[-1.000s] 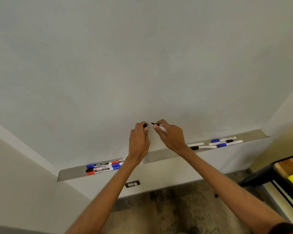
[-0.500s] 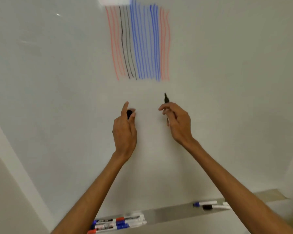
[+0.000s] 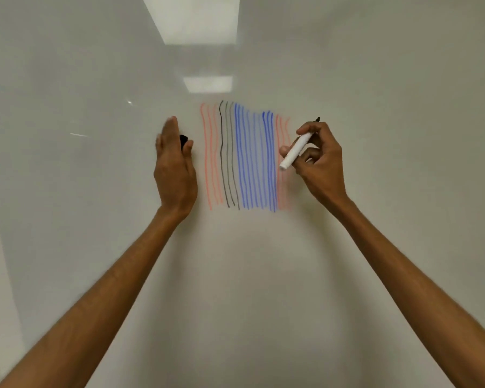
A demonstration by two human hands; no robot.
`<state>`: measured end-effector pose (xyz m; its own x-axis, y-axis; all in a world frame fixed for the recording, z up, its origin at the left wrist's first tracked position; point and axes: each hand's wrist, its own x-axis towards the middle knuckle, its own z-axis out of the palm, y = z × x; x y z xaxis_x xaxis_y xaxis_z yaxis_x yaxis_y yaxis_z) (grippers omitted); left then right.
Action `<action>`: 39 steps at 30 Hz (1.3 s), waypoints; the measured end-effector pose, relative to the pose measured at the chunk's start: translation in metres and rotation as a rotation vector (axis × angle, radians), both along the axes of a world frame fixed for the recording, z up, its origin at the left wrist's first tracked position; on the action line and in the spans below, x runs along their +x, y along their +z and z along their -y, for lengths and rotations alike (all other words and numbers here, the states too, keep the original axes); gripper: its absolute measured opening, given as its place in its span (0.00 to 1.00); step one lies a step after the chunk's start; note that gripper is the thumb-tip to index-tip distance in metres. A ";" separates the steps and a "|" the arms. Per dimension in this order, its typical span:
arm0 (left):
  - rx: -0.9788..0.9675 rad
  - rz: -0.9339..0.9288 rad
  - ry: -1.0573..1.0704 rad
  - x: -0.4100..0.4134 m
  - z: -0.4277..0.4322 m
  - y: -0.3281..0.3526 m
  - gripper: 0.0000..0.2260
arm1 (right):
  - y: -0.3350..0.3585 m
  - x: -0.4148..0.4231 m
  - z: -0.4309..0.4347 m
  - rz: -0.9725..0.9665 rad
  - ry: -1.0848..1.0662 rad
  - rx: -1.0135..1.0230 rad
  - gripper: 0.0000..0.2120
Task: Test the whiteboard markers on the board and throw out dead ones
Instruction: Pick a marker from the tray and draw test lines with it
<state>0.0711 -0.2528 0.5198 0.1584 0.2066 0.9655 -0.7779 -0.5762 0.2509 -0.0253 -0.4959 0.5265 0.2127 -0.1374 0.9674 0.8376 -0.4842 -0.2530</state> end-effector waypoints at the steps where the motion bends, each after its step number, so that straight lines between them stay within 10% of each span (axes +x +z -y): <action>1: -0.011 0.013 -0.001 0.004 -0.002 0.009 0.23 | 0.007 0.001 0.001 0.010 0.023 0.030 0.12; 7: 0.002 0.108 0.054 0.025 0.000 0.020 0.21 | 0.040 0.017 0.006 0.055 0.191 0.320 0.15; 10: 0.036 0.132 0.108 0.030 -0.001 0.018 0.21 | 0.040 0.030 0.007 0.040 0.241 0.293 0.04; 39: 0.149 0.142 0.276 0.032 0.001 0.010 0.23 | 0.020 0.037 0.015 0.008 0.136 0.290 0.14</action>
